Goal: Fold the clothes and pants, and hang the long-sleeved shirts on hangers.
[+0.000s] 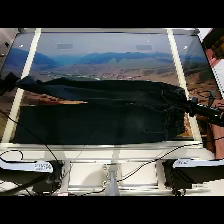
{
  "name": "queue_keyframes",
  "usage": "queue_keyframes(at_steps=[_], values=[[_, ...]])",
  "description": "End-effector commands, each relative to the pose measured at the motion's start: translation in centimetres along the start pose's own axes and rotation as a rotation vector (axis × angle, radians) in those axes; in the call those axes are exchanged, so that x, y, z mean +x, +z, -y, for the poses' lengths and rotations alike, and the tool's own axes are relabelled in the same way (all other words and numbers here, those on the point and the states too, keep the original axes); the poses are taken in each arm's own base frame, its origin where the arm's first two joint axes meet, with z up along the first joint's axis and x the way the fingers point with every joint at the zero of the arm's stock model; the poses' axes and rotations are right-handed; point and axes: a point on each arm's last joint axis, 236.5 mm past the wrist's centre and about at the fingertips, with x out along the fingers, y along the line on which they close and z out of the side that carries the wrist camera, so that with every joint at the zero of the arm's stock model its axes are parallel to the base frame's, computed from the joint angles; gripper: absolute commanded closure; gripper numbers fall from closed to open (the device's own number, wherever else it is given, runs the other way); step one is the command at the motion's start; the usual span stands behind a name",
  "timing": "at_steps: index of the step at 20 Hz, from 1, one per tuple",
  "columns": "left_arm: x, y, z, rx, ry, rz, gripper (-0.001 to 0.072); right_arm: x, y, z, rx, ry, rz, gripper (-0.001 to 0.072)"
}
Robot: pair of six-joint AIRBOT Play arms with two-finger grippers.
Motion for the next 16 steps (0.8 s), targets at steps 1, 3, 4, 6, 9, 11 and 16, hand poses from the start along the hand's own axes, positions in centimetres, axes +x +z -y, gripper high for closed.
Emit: queue_keyframes(at_steps=[1, 3, 4, 6, 9, 11, 16], values=[[-2.6, 2.8, -1.4, 0.073, 0.068, 0.108, 0.0692, -0.2, 2.4, 0.5, 0.024, -0.020, 0.100, 0.0675], [-3.3, 2.8, -2.7, 0.117, 0.122, 0.102, 0.0692, -0.3, 3.2, 1.3, 0.025, -0.052, 0.134, 0.0676], [-3.3, 2.5, -3.2, 0.128, 0.141, 0.085, 0.0692, -0.3, 3.5, 1.6, 0.026, -0.065, 0.147, 0.0676], [-2.9, 1.6, -3.6, 0.136, 0.148, 0.059, 0.0692, -0.4, 3.8, 1.9, 0.026, -0.080, 0.161, 0.0676], [-1.2, -2.4, -4.8, 0.135, 0.164, -0.046, 0.0692, -0.4, 3.6, 2.1, 0.022, -0.087, 0.155, 0.0676], [-0.1, -6.6, -5.9, 0.127, 0.181, -0.153, 0.0692, -0.4, 3.3, 2.4, 0.014, -0.101, 0.140, 0.0676], [1.6, -9.1, -5.7, 0.082, 0.146, -0.165, 0.0692, -0.3, 2.5, 2.7, -0.001, -0.115, 0.106, 0.0676]])
